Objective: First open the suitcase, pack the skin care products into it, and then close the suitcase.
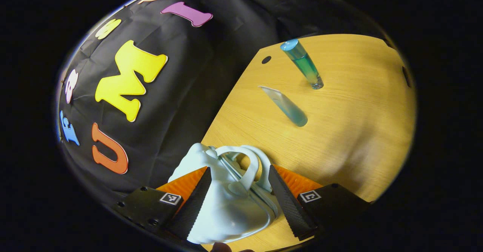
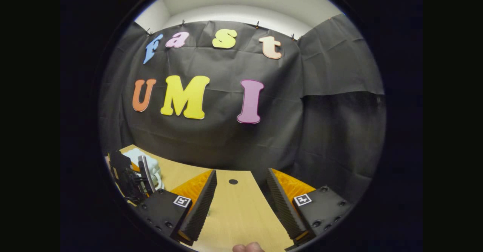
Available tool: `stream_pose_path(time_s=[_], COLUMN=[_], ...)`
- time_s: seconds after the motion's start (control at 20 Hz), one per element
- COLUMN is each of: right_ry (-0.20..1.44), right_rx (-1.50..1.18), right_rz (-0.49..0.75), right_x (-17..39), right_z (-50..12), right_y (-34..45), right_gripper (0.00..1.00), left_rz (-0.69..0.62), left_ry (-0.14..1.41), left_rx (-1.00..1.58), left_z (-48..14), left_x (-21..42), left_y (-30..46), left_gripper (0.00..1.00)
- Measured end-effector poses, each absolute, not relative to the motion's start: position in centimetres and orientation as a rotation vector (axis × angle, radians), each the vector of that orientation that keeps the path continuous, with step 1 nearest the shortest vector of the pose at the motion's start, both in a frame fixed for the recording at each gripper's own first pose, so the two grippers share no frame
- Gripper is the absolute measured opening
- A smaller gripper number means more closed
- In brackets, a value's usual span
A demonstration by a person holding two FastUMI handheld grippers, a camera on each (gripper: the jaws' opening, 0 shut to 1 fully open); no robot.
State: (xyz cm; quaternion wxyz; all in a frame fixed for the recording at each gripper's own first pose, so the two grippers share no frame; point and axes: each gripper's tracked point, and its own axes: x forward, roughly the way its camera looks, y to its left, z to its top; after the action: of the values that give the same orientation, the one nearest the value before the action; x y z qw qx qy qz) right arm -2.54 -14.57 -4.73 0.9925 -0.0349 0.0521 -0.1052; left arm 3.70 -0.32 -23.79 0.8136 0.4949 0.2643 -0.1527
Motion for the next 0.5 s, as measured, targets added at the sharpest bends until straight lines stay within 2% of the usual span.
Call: stream_pose_path(time_s=[0.3, 0.5], right_ry=[0.119, 0.134], right_rx=[-0.068, -0.065], right_rz=[-0.257, -0.279], right_x=[-2.8, -3.2], right_z=[-5.3, -5.9], right_y=[-16.3, -16.6], right_gripper=[0.80, 0.80], left_rz=[-0.323, -0.334], left_ry=[0.654, 0.683], left_rx=[1.148, 1.186], left_z=[-26.2, -27.2], left_x=[5.6, 6.8], left_y=[1.0, 1.2], left_gripper=[0.97, 0.93])
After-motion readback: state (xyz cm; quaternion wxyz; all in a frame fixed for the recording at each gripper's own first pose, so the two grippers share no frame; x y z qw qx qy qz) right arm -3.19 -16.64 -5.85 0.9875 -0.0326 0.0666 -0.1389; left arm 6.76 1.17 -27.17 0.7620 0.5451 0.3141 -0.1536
